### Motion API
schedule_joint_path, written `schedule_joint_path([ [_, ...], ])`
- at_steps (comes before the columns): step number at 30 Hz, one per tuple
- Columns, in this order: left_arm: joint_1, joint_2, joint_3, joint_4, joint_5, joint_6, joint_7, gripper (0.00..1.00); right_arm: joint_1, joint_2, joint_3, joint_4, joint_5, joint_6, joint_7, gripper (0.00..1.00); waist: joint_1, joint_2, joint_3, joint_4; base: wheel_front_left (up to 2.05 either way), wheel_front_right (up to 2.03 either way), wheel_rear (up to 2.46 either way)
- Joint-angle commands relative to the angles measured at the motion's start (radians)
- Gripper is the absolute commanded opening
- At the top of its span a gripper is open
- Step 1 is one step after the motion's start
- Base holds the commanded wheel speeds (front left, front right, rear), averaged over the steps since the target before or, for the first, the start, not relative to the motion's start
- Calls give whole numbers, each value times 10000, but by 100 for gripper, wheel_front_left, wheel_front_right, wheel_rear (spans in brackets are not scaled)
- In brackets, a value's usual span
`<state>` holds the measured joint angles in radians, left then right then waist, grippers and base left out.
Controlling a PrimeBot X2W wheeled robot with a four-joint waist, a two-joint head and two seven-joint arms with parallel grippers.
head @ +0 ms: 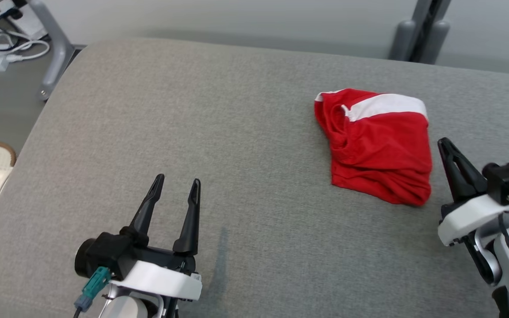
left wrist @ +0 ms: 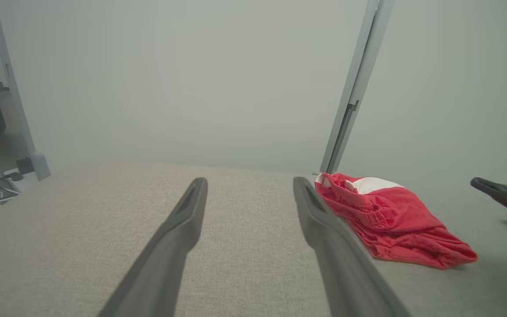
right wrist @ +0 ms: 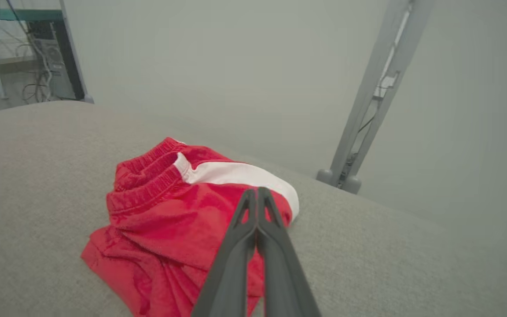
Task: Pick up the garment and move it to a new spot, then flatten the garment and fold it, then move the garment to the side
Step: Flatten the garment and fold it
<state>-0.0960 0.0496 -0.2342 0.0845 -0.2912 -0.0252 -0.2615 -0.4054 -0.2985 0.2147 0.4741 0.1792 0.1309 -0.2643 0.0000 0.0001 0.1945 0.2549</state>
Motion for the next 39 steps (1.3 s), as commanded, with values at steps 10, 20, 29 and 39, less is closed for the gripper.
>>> schedule_joint_path([
  [10,-355,31,-327,8,-205,154,-31,100,-1748,-756,2824,2742,2534,-3,721,0,0,-1,561,948,0,0,0],
  [20,-301,29,-282,36,-357,290,-31,100,-1476,-1315,5443,2574,5026,0,1238,0,0,-1,372,788,0,0,0],
  [29,-366,34,-420,32,-448,337,-31,100,-2450,-2095,5491,1875,5682,-2,147,0,0,-1,461,789,0,0,0],
  [39,-626,31,-655,-32,-530,258,-31,100,-3776,-1950,4936,2583,4703,-3,-17,0,0,-1,1058,1418,0,0,0],
])
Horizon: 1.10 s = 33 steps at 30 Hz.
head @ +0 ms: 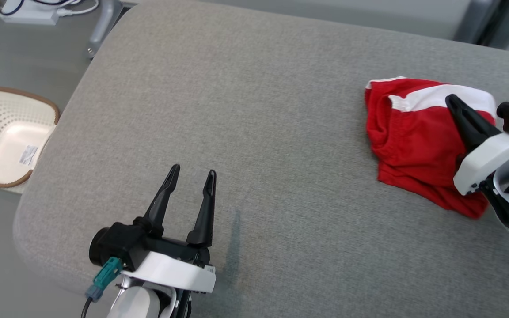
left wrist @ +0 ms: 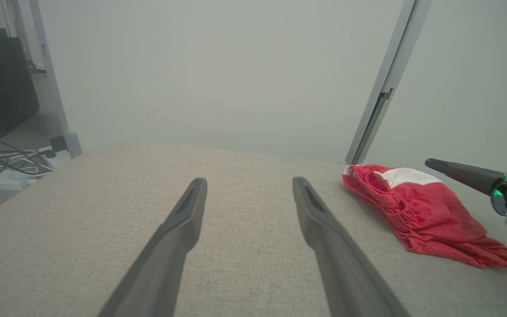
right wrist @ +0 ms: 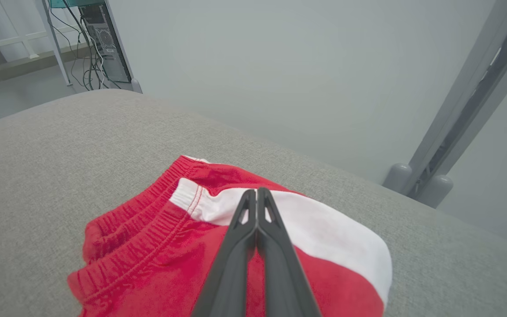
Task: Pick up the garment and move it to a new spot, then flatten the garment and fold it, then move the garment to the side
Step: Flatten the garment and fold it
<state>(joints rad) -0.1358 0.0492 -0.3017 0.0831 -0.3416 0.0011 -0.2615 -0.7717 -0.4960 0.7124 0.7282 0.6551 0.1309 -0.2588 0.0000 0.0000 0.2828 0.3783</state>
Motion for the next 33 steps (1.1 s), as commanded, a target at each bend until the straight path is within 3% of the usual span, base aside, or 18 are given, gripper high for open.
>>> schedule_joint_path([
  [1,-284,33,-5,-38,-43,-2,-31,100,-254,95,-75,230,-118,-3,-77,0,0,0,259,282,0,0,0],
  [6,-471,33,-195,-139,-144,41,-31,100,-807,254,-43,1179,-470,-3,-75,0,0,0,657,775,0,0,0],
  [15,-637,32,-329,-172,-339,169,-31,100,-1201,486,-41,2372,-104,-2,-75,0,0,0,1135,1269,0,0,0],
  [20,-594,32,-236,-100,-153,157,-31,100,-1210,770,21,2281,-19,0,-56,0,0,0,1000,926,0,0,0],
  [33,-273,41,446,62,235,0,-31,100,-8,826,-1308,-318,-886,-3,-59,0,0,0,-683,-848,0,0,0],
])
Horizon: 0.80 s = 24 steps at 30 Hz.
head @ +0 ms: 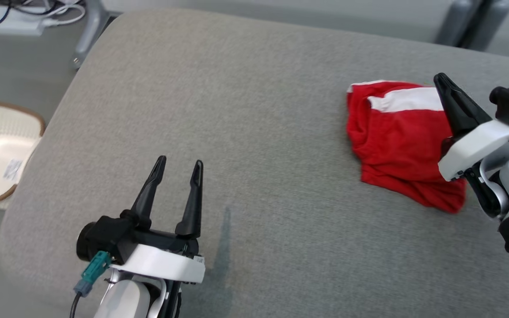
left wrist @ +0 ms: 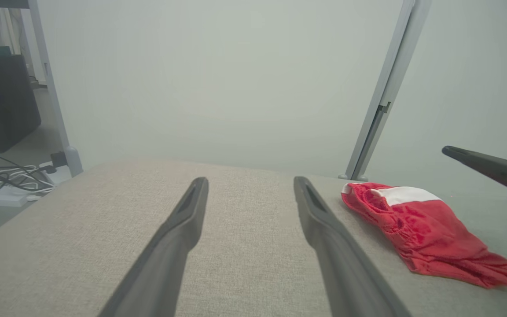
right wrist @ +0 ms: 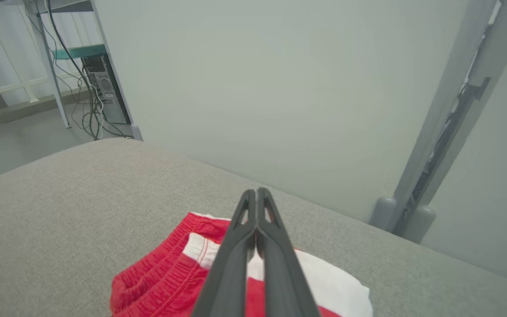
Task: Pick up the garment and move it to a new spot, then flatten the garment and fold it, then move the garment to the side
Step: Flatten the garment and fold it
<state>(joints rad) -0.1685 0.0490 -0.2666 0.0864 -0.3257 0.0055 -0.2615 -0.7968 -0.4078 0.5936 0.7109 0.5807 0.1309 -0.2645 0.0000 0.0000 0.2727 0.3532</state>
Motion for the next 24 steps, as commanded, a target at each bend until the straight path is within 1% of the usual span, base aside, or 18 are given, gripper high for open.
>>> schedule_joint_path([
  [1,104,40,189,37,117,-45,-31,100,422,-69,-311,-365,-265,-3,-3,0,0,0,-724,-756,0,0,0],
  [4,273,43,457,65,143,-55,-31,100,978,-211,-927,-1037,-1062,-2,-3,0,0,0,-1120,-1179,0,0,0],
  [5,273,43,457,65,143,-55,-31,100,978,-211,-927,-1037,-1062,-2,-3,0,0,0,-1120,-1179,0,0,0],
  [6,338,40,566,63,146,-43,-31,100,1189,-212,-1266,-1286,-1441,-3,-2,0,0,0,-1252,-1318,0,0,0],
  [10,622,41,1009,50,97,-26,-31,100,2491,116,-2411,-2378,-3007,-3,-2,0,0,0,-1651,-1827,0,0,0],
  [15,906,38,1384,0,165,-88,-31,100,4170,802,-4072,-3733,-4476,-3,-2,0,0,0,-1932,-2243,0,0,0],
  [20,1189,38,1498,74,167,-155,-31,100,5572,1678,-5465,-4700,-5221,-3,-2,0,0,0,-2087,-2480,0,0,0],
  [21,1274,37,1490,163,214,-183,-29,100,5793,1856,-5681,-4826,-5293,-3,-2,7,0,0,-2117,-2513,0,0,0],
  [22,1337,41,1503,236,266,-203,-31,100,5979,2036,-5848,-4955,-5413,-3,-3,41,0,0,-2146,-2552,0,0,0],
  [23,1391,40,1501,305,280,-209,-31,100,6170,2160,-5952,-4990,-5510,-3,-3,100,0,0,-2170,-2580,0,0,0],
  [24,1458,41,1496,375,293,-230,-29,100,6350,2275,-5992,-4989,-5586,-3,-3,100,0,0,-2209,-2605,0,0,0],
])
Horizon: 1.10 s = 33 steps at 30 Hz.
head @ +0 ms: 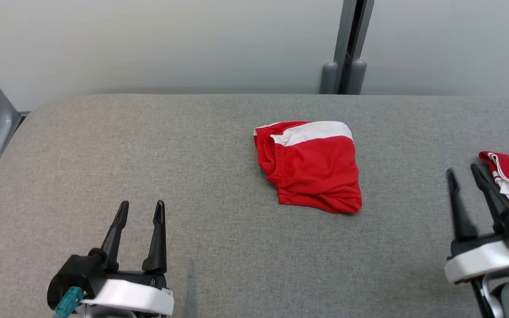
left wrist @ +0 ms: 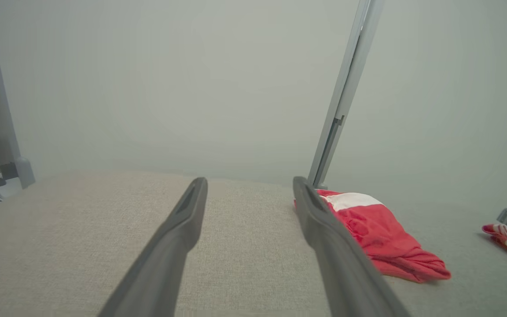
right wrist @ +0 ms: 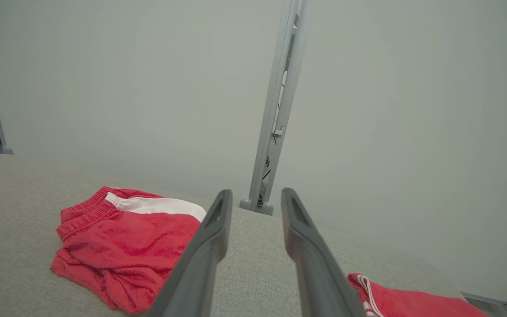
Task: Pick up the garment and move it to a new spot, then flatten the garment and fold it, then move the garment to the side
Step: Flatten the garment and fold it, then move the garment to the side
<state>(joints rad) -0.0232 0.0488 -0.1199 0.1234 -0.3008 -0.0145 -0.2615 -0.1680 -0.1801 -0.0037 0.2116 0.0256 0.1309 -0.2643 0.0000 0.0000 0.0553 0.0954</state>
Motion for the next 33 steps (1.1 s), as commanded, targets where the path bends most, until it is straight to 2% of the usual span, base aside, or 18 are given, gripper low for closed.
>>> schedule_joint_path([
  [1,96,39,9,40,41,-43,-31,100,185,104,-94,-12,-45,-3,-5,100,0,0,-63,-45,0,0,0],
  [11,730,40,-209,275,126,-66,-31,100,961,728,-584,-38,83,-3,-5,100,0,0,-392,-103,0,0,0],
  [33,753,40,-440,257,152,-11,-31,100,1134,832,-544,89,73,-3,-6,100,0,0,-502,6,0,0,0],
])
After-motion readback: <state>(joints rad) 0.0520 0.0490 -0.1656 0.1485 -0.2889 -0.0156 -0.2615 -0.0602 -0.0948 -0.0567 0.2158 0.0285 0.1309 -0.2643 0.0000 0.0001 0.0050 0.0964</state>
